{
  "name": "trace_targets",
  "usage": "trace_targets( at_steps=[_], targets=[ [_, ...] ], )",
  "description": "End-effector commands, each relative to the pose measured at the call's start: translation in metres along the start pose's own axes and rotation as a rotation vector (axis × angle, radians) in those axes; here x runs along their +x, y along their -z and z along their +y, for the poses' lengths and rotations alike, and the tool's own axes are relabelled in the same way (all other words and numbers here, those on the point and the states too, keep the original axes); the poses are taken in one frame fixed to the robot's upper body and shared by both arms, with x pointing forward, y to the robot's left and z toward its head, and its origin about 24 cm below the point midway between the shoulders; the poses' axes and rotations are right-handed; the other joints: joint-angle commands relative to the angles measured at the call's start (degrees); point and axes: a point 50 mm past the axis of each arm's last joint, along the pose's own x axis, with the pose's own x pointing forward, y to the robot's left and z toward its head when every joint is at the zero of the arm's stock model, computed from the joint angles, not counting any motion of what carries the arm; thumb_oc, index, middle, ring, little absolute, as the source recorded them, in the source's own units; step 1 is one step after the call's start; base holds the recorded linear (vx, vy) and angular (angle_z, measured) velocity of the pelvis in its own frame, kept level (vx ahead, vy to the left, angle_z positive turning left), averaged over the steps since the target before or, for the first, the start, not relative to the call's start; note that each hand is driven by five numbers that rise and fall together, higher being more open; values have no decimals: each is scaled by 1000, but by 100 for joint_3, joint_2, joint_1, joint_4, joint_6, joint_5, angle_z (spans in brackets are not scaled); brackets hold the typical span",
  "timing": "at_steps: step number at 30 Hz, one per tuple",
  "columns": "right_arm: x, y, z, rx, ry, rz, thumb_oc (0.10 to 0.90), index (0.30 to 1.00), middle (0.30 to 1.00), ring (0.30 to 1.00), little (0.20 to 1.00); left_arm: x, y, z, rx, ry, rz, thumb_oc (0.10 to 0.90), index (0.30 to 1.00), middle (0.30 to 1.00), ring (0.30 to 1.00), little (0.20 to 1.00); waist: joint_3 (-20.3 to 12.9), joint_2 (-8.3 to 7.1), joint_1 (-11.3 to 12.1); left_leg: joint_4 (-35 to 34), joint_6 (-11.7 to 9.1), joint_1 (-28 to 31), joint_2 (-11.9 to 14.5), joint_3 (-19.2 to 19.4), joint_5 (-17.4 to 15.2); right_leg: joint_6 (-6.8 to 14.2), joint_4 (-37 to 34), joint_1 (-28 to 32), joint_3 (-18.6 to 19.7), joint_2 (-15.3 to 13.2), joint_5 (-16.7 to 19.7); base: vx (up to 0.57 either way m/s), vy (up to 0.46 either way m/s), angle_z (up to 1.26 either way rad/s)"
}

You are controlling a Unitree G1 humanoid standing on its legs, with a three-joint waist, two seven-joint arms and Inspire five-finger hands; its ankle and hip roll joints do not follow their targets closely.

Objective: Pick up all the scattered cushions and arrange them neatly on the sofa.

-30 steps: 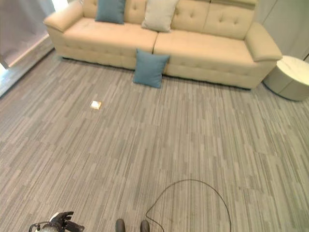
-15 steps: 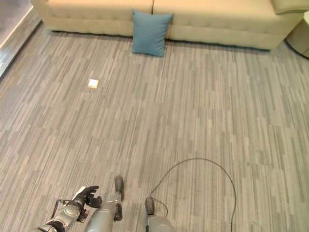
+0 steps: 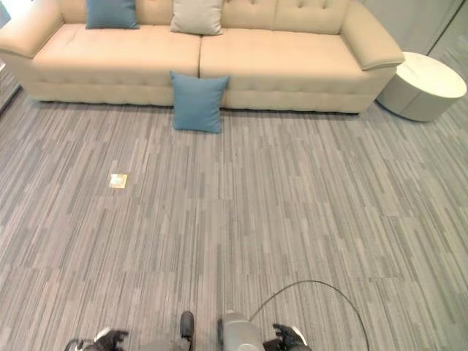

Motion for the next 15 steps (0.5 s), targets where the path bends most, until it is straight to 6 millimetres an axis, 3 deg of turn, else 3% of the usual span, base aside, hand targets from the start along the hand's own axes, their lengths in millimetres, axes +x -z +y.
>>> trace_targets(
  at_steps=[1, 2, 3, 4, 5, 7, 8, 9, 10, 11, 12, 13, 14, 15],
  targets=[
    [-7, 32, -37, 187, 154, 120, 800, 900, 900, 900, 900, 2, -36, 4, 35, -50, -135, 800, 900, 900, 900, 900, -25, 211, -249, 421, -520, 422, 28, -30, -1116, 319, -1775, 299, -242, -132, 1162, 574, -143, 37],
    [-10, 40, -41, 238, 180, 148, 800, 900, 900, 900, 900, 2, -44, 1, 38, -46, -164, 800, 900, 900, 900, 900, -15, 312, -329, 413, -573, 560, 113, -45, -1211, 349, -2065, 264, -345, -258, 1263, 362, -103, 25],
    [-10, 40, -41, 238, 180, 148, 800, 900, 900, 900, 900, 2, -44, 1, 38, -46, -165, 800, 900, 900, 900, 900, -12, 315, -331, 413, -573, 565, 116, -47, -1212, 349, -2069, 270, -348, -256, 1264, 554, -204, 31],
    [-15, 60, -44, 317, 213, 220, 800, 900, 900, 900, 900, 1, -50, -9, 42, -20, -189, 800, 900, 900, 900, 900, -49, 458, -470, 381, -654, 830, 224, -83, -1354, 427, -2342, 51, -347, -537, 1431, 580, -222, 18],
    [-20, 72, -47, 349, 237, 271, 800, 900, 900, 900, 900, -1, -48, -18, 47, 4, -180, 800, 900, 900, 900, 900, -64, 536, -568, 385, -675, 996, 250, -101, -1465, 464, -2390, -17, -249, -635, 1527, 810, -356, 16],
    [-25, 85, -48, 364, 257, 315, 800, 900, 900, 900, 900, -2, -41, -25, 61, 28, -161, 800, 900, 900, 900, 900, -126, 602, -617, 378, -715, 1244, 322, -118, -1547, 470, -2338, -4, -240, -627, 1608, 541, -298, 13],
    [-32, 100, -51, 398, 286, 381, 800, 900, 900, 900, 900, -6, -20, -42, 104, 81, -96, 800, 900, 900, 900, 900, -295, 724, -692, 760, -891, 1463, 520, -122, -1457, 372, -2267, 243, -265, -494, 1747, 627, -399, 14],
    [-34, 102, -55, 413, 304, 390, 800, 900, 900, 900, 900, -9, -8, -51, 108, 110, -56, 800, 900, 900, 900, 900, -363, 805, -711, 1366, -1065, 1331, 686, 39, -1027, 267, -2190, 405, -269, -380, 1777, 732, -522, 10],
    [-34, 101, -58, 429, 313, 392, 800, 900, 900, 900, 900, -11, -1, -58, 104, 131, -30, 800, 900, 900, 900, 900, -334, 815, -701, 2373, -1155, 893, 833, 246, -551, 164, -2200, 641, -271, -316, 1720, 432, -428, -13],
    [-33, 98, -60, 449, 325, 386, 800, 900, 900, 900, 900, -14, 7, -62, 97, 146, -1, 800, 900, 900, 900, 900, -260, 730, -652, 3513, -1172, 252, 915, 334, -38, 20, -2270, 938, -186, -257, 1659, 214, -289, -20],
    [-33, 98, -60, 449, 324, 386, 800, 900, 900, 900, 900, -14, 7, -62, 97, 145, 0, 800, 900, 900, 900, 900, -278, 717, -660, 3531, -1171, 215, 899, 324, -31, 21, -2274, 916, -189, -275, 1671, 382, -505, -27],
    [-28, 84, -68, 420, 347, 334, 800, 900, 900, 900, 900, -15, 11, -63, 113, 149, 11, 800, 900, 900, 900, 900, -87, 534, -473, 5160, -1089, -491, 955, 458, 281, -215, -2286, 1330, -68, -226, 1497, 271, -339, -33],
    [-28, 84, -68, 420, 347, 334, 800, 900, 900, 900, 900, -15, 11, -63, 113, 149, 12, 800, 900, 900, 900, 900, -92, 533, -474, 5160, -1089, -497, 953, 457, 283, -215, -2285, 1324, -69, -228, 1497, 423, -483, -28],
    [-24, 71, -73, 386, 360, 292, 800, 900, 900, 900, 900, -14, 8, -61, 124, 137, -2, 800, 900, 900, 900, 900, 28, 412, -317, 5524, -996, -904, 972, 637, 12, -270, -2344, 1545, 48, -216, 1368, 278, -232, -44]
  ],
)
